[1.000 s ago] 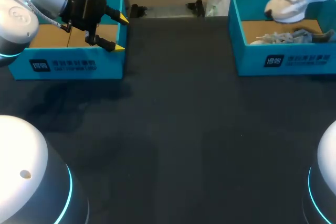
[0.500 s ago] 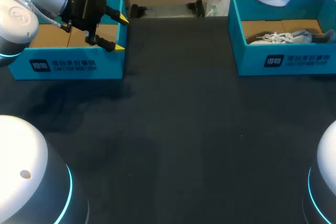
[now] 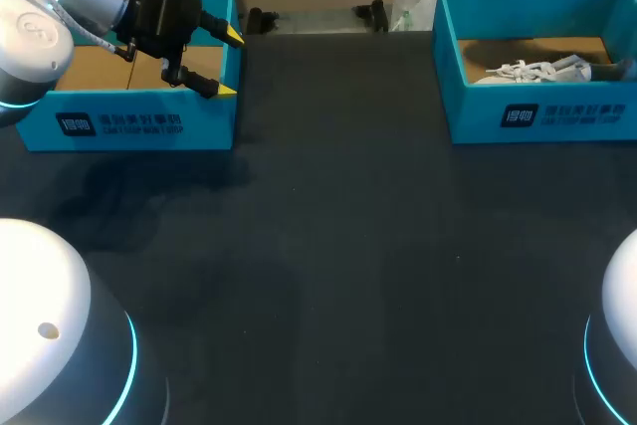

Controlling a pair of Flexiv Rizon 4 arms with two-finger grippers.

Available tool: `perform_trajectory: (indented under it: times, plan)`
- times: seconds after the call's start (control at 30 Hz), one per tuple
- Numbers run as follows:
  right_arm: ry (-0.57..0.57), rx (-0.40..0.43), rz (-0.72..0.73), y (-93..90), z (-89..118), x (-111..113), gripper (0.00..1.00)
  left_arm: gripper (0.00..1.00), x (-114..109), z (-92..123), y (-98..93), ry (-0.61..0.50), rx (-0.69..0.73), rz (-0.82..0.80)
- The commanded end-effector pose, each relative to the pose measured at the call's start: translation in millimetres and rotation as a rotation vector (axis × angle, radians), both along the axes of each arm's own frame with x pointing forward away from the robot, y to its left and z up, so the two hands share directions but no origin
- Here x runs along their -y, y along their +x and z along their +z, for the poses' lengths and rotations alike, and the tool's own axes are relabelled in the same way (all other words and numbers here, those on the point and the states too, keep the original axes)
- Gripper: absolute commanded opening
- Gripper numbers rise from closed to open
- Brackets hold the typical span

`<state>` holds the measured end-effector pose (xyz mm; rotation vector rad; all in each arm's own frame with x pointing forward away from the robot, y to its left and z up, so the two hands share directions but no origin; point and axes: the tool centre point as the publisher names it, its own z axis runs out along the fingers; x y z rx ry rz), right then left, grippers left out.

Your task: Take the shoe out of the shoebox, open the shoe tongue, remove and reinsert the insole, then place the shoe into the shoebox

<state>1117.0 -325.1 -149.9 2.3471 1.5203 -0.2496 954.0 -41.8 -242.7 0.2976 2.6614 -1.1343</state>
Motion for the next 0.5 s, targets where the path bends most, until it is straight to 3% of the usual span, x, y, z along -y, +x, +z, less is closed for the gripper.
perform_trajectory:
  times: [0.03,0.5]
  plan:
    - [0.007,0.012,0.038,5.3,-6.3,-1.5,0.00,1.00,0.4,0.0,0.7,0.002,-0.001,-0.001]
    - [0.009,-0.012,0.223,9.0,-28.4,-1.9,0.00,1.00,0.4,0.0,0.7,0.002,-0.001,-0.001]
